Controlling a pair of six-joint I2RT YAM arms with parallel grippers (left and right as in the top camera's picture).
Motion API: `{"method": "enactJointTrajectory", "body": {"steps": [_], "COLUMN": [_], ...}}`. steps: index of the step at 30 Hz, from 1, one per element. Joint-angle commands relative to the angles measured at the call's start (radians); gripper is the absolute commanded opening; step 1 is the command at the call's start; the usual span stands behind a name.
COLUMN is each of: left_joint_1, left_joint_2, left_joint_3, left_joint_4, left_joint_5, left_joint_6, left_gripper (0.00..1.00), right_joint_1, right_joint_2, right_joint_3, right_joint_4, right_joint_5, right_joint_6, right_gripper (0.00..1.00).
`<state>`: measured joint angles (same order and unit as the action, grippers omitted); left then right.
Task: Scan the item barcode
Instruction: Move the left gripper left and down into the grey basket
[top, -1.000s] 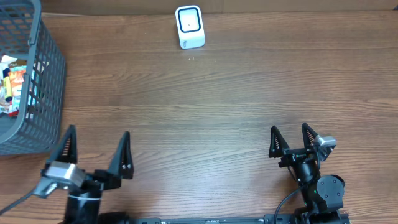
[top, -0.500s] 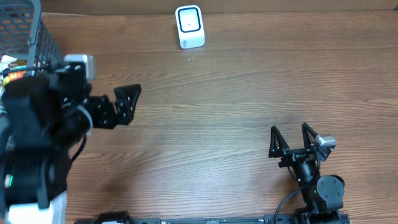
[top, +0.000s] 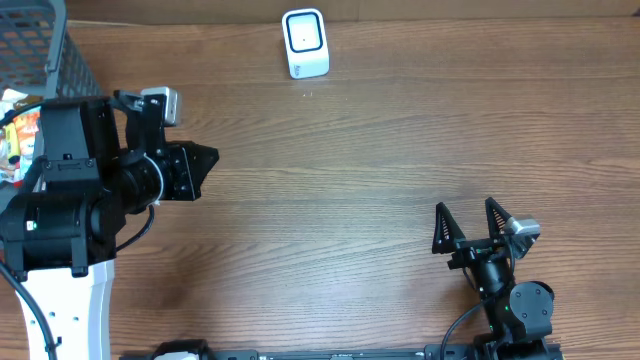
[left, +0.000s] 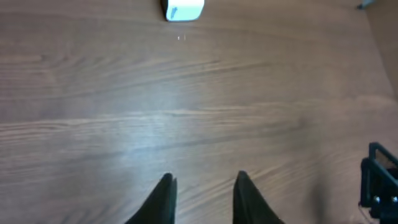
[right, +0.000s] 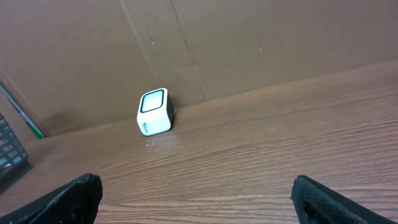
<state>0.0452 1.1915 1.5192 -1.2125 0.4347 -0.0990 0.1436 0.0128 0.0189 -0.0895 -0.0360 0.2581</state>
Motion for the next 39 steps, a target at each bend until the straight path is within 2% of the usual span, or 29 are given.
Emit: {"method": "enactJointTrajectory", "body": {"steps": [1, 2, 3, 4, 6, 7, 9, 14, 17, 20, 23, 24, 27, 30, 32, 33, 34, 37, 39], "left_joint_1": [-0.006, -0.006, -0.006, -0.005, -0.005, -0.005, -0.005, 0.016, 0.085, 0.176, 0.302, 0.385, 0.520, 0.623, 0.675, 0.700, 0.719, 0.771, 0.784], "left_joint_2": [0.000, 0.000, 0.001, 0.004, 0.005, 0.005, 0.010, 0.011, 0.011, 0.015, 0.040, 0.071, 0.142, 0.225, 0.286, 0.317, 0.343, 0.396, 0.423], "left_joint_3": [0.027, 0.040, 0.047, 0.064, 0.070, 0.070, 0.070, 0.070, 0.070, 0.070, 0.070, 0.070, 0.070, 0.070, 0.070, 0.070, 0.070, 0.070, 0.069], "left_joint_4": [0.068, 0.102, 0.119, 0.152, 0.199, 0.222, 0.253, 0.262, 0.309, 0.386, 0.453, 0.482, 0.530, 0.578, 0.597, 0.596, 0.590, 0.547, 0.538], "left_joint_5": [-0.095, -0.162, -0.192, -0.251, -0.332, -0.384, -0.485, -0.696, -0.692, -0.642, -0.583, -0.482, -0.279, -0.144, -0.128, -0.128, -0.128, -0.131, -0.141], "left_joint_6": [-0.068, -0.119, -0.119, -0.119, -0.119, -0.119, -0.119, -0.117, -0.113, -0.085, -0.076, -0.066, -0.067, -0.066, -0.065, -0.065, -0.065, -0.061, -0.005], "left_gripper": [0.38, 0.44, 0.55, 0.84, 1.00, 1.00, 0.94, 0.94, 0.98, 1.00, 0.97, 0.96, 0.96, 0.96, 0.96, 0.89, 1.00, 1.00, 0.98], "right_joint_1": [-0.008, -0.008, -0.008, -0.008, -0.008, -0.008, -0.008, -0.008, -0.008, -0.008, -0.008, -0.008, -0.008, -0.008, -0.008, -0.008, -0.008, -0.008, -0.008], "right_joint_2": [-0.006, -0.006, -0.006, -0.006, -0.006, -0.006, -0.006, -0.006, -0.006, -0.006, -0.006, -0.006, -0.006, -0.006, -0.006, -0.006, -0.006, -0.006, -0.006], "right_joint_3": [-0.011, -0.011, -0.011, -0.011, -0.011, -0.011, -0.011, -0.011, -0.011, -0.011, -0.011, -0.011, -0.011, -0.011, -0.011, -0.011, -0.011, -0.011, -0.011], "right_joint_4": [0.006, 0.006, 0.006, 0.006, 0.006, 0.006, 0.006, 0.006, 0.006, 0.006, 0.006, 0.006, 0.006, 0.006, 0.006, 0.006, 0.006, 0.006, 0.006], "right_joint_5": [0.012, 0.011, 0.011, 0.012, 0.011, 0.011, 0.012, 0.011, 0.012, 0.012, 0.012, 0.012, 0.011, 0.012, 0.012, 0.011, 0.012, 0.012, 0.011], "right_joint_6": [0.001, 0.001, 0.001, 0.001, 0.001, 0.001, 0.001, 0.001, 0.001, 0.001, 0.001, 0.001, 0.001, 0.001, 0.001, 0.001, 0.001, 0.001, 0.001], "right_gripper": [1.00, 1.00, 1.00, 1.00, 1.00, 1.00, 1.00, 1.00, 1.00, 1.00, 1.00, 1.00, 1.00, 1.00, 1.00, 1.00, 1.00, 1.00, 1.00]}}
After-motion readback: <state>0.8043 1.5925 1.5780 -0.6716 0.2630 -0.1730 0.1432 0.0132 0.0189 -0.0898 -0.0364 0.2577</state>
